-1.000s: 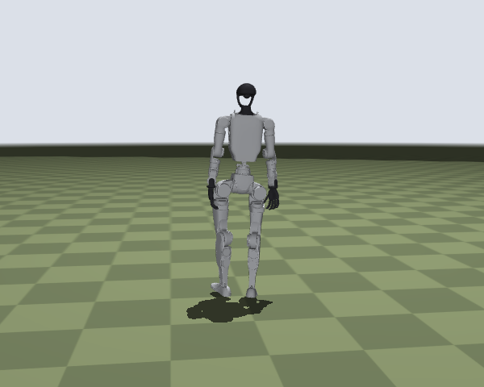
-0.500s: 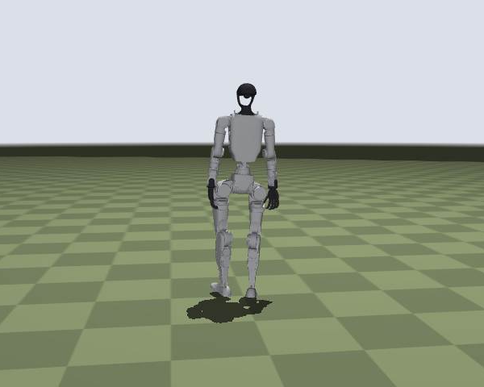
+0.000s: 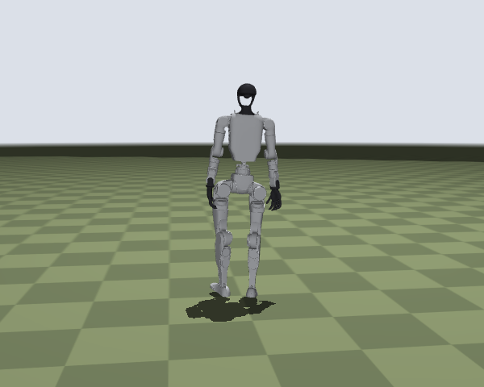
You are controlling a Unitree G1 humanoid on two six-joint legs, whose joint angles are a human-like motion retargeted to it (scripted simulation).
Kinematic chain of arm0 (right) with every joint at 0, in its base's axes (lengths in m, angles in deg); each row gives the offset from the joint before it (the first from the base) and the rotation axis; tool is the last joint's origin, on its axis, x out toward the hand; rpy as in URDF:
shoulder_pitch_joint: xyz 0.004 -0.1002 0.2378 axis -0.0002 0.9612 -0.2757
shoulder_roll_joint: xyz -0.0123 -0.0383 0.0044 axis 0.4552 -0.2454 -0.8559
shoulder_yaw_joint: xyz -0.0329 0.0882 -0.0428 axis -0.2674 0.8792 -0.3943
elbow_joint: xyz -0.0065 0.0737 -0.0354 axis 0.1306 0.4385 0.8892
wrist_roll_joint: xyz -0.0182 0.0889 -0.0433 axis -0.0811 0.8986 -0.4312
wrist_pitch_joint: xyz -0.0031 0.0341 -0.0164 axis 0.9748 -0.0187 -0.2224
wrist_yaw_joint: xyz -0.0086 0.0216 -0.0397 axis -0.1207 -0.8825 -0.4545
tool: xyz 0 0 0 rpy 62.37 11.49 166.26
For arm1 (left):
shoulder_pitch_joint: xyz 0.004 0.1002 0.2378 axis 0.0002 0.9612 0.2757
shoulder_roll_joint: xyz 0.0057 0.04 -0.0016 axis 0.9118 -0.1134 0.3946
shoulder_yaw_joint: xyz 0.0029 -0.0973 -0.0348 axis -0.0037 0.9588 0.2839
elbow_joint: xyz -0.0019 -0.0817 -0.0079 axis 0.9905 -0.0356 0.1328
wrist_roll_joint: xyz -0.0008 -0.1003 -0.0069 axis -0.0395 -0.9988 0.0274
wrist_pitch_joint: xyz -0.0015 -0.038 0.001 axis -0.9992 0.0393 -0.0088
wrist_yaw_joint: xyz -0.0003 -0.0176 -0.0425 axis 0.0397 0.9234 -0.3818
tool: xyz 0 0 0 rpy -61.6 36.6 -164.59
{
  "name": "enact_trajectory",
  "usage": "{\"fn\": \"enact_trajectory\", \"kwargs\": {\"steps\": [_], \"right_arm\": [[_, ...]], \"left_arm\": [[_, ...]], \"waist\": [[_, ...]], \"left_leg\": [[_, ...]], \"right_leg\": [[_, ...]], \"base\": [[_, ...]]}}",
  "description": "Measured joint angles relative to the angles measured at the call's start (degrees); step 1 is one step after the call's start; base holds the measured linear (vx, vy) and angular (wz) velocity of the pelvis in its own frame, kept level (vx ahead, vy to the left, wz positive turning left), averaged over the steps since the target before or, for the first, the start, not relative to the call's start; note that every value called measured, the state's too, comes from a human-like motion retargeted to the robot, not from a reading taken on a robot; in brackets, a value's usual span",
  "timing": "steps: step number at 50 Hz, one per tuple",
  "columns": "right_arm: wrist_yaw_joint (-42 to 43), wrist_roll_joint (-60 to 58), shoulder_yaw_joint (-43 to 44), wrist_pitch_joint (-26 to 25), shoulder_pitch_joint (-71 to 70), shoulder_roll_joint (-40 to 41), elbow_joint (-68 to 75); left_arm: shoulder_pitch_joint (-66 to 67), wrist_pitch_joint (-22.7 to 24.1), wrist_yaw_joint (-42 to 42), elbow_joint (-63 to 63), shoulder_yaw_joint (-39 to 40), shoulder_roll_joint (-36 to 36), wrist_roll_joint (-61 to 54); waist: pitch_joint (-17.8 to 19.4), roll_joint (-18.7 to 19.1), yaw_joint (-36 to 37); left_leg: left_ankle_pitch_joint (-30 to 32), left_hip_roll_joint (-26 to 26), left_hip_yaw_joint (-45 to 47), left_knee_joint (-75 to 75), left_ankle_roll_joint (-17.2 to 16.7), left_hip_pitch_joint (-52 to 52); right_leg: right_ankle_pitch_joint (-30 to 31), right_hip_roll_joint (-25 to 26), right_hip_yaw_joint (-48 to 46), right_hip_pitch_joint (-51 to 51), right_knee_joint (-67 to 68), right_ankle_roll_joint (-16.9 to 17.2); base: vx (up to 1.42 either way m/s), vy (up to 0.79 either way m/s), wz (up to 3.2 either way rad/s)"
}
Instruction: Upper body actions
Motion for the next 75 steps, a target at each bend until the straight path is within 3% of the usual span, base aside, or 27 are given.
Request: {"fn": "enact_trajectory", "kwargs": {"steps": [8, 13, 15, 18, 20, 22, 27, 33, 38, 42, 46, 52, 55, 57, 58, 60, 62, 67, 75], "right_arm": [[2.8, 4.1, 0.8, -1.8, -1.4, -2.0, 6.1], [1.5, 6.1, -0.3, -2.1, -4.9, -1.7, 7.2], [0.2, 7.7, -0.9, -1.5, -7.0, -1.2, 6.5], [-3.4, 12.0, -1.2, -1.0, -12.1, 0.6, 3.8], [-5.9, 14.9, -0.7, -0.4, -15.7, 2.2, 1.3], [-8.9, 16.7, 0.0, 0.4, -19.2, 3.3, -1.2], [-12.2, 18.9, 4.2, 1.6, -29.8, 4.8, -6.3], [-14.2, 23.0, 6.3, 4.0, -37.4, 4.7, -11.6], [-14.0, 23.9, 7.4, 5.1, -39.1, 4.0, -12.9], [-13.1, 23.2, 6.8, 5.5, -38.3, 3.6, -11.6], [-12.1, 20.4, 6.6, 5.1, -34.9, 4.0, -9.0], [-10.2, 15.8, 4.5, 2.5, -27.1, 4.9, -2.5], [-9.4, 14.2, 3.3, 1.2, -23.2, 5.4, -0.2], [-8.6, 13.9, 2.5, 0.1, -20.4, 5.5, 1.1], [-8.4, 14.4, 2.3, -0.3, -18.9, 5.6, 1.5], [-8.2, 16.1, 1.6, -0.7, -16.6, 5.7, 1.6], [-8.4, 18.4, 1.4, -0.3, -14.5, 5.6, 0.9], [-9.0, 18.3, 0.6, 2.0, -10.4, 3.9, -2.9], [-7.2, 8.9, -0.6, 4.9, -4.6, 0.8, -6.9]], "left_arm": [[4.5, 0.0, 2.5, -7.2, 4.0, 2.0, -1.2], [8.5, -0.1, -0.5, -8.4, 7.7, 3.0, -4.4], [10.7, -0.3, -0.9, -7.7, 8.7, 3.2, -5.8], [12.9, -1.6, 0.4, -5.8, 10.5, 3.3, -5.2], [14.3, -2.2, 1.3, -4.3, 11.4, 3.6, -4.2], [16.3, -2.5, 2.5, -2.6, 11.5, 3.9, -3.1], [18.7, -4.4, 6.4, 1.7, 12.7, 3.0, 2.3], [20.6, -3.2, 8.9, 1.5, 12.6, 2.9, 7.5], [19.9, -2.9, 7.6, 0.9, 12.6, 3.3, 7.2], [18.8, -2.8, 7.7, -0.1, 13.4, 3.1, 5.2], [17.9, -2.6, 7.1, -1.3, 13.7, 2.7, 3.8], [17.4, -2.6, 5.9, -2.7, 13.7, 2.5, 2.6], [17.8, -2.2, 5.4, -3.5, 13.8, 2.6, 2.3], [17.2, -2.0, 5.0, -3.6, 14.0, 2.9, 2.1], [16.9, -1.8, 4.7, -3.6, 13.9, 3.1, 2.0], [16.5, -1.9, 4.5, -3.4, 13.8, 3.2, 1.8], [15.1, -2.5, 4.2, -3.3, 14.0, 3.5, 1.9], [10.7, -2.5, 2.4, -3.8, 13.2, 5.4, 1.1], [5.0, -3.8, -1.1, 0.3, 12.2, 5.8, -6.2]], "waist": [[1.7, 1.0, -0.2], [2.6, 0.9, -0.5], [3.1, 0.5, -0.7], [5.1, -1.2, -0.9], [6.4, -2.4, 0.8], [7.4, -3.8, 3.6], [10.7, -3.3, 10.1], [12.1, -4.4, 15.5], [12.3, -5.9, 18.1], [12.0, -6.2, 17.5], [10.3, -6.3, 16.3], [5.8, -5.6, 13.3], [3.5, -3.8, 11.8], [2.2, -1.4, 9.7], [1.7, -0.6, 8.0], [1.5, 0.3, 5.2], [1.1, 0.3, 2.6], [2.3, -0.9, 4.2], [3.1, -2.3, 7.1]], "left_leg": [[-0.2, 1.4, -0.2, 2.0, -1.3, -0.4], [-0.4, 2.9, -2.1, 9.5, -4.8, -3.5], [2.9, 3.7, -1.4, 14.9, -6.3, -5.8], [14.9, 5.4, -1.6, 28.9, -7.8, -12.5], [23.8, 5.6, -3.5, 39.1, -6.8, -19.5], [28.3, 5.4, -4.7, 47.9, -4.6, -26.4], [18.9, 13.7, -0.3, 71.4, -1.1, -42.7], [13.8, 14.8, -0.1, 86.0, -1.3, -57.0], [12.1, 16.5, 1.7, 91.2, -1.5, -60.9], [13.1, 17.3, 1.7, 88.5, -1.9, -57.2], [15.5, 14.5, 1.4, 77.2, -3.3, -47.7], [20.6, 3.7, -4.2, 44.6, -6.6, -26.0], [24.0, 3.1, -4.1, 27.2, -7.4, -15.1], [14.2, 3.6, -2.9, 15.9, -9.6, -7.4], [8.4, 5.3, 2.9, 11.9, -9.4, -3.8], [4.4, 5.0, 3.3, 6.7, -7.3, -0.5], [3.9, 3.0, -0.2, 3.0, -3.9, -0.6], [3.0, 0.6, -2.7, 2.1, -1.6, -1.1], [0.6, -1.5, -1.5, 1.6, 1.0, 0.7]], "right_leg": [[-0.8, 1.1, 0.4, 0.3, 0.3, -0.8], [-1.8, 1.2, 0.0, 1.1, 0.4, -1.5], [-2.1, 0.8, 0.0, 1.7, 0.3, -1.8], [-2.5, -0.8, -1.3, 2.5, 0.2, -2.1], [-2.5, -1.7, -1.2, 2.6, 0.2, -2.5], [-2.2, -2.7, -0.6, 2.7, 0.1, -3.1], [-1.7, -2.0, -0.6, 3.3, 0.0, -5.2], [-1.3, -3.2, 0.6, 2.6, 0.1, -6.1], [-1.8, -4.4, 0.6, 2.4, 0.4, -6.2], [-2.5, -4.5, -0.3, 3.0, 0.6, -6.0], [-2.9, -4.9, -1.5, 3.5, 0.1, -5.3], [-3.5, -4.6, -2.8, 4.0, -0.5, -3.7], [-3.9, -2.3, -2.8, 3.8, -0.4, -3.2], [-4.5, 0.3, -3.3, 3.8, -0.1, -2.8], [-4.7, 1.0, -3.9, 3.9, 0.1, -2.4], [-5.0, 1.7, -4.9, 4.9, 0.0, -1.7], [-4.9, 1.1, -5.8, 4.7, -0.1, -0.8], [-3.7, -0.8, -5.1, 4.2, 0.2, 0.2], [-3.1, -3.0, -3.4, 3.8, 3.4, 2.3]], "base": [[-0.06, -0.09, -0.08], [-0.11, -0.12, 0.23], [-0.13, -0.15, 0.4], [-0.23, -0.15, 0.5], [-0.26, -0.21, 0.09], [-0.17, -0.16, -0.27], [-0.14, -0.06, -0.27], [-0.04, -0.03, -0.16], [0.02, -0.01, 0.09], [0.06, 0.0, 0.33], [0.08, 0.05, 0.35], [0.17, 0.1, 0.23], [0.24, 0.14, 0.03], [0.25, 0.16, 0.26], [0.31, 0.22, 0.51], [0.28, 0.24, 0.58], [0.06, 0.13, 0.41], [0.1, 0.16, -0.15], [0.16, 0.18, -0.37]]}}
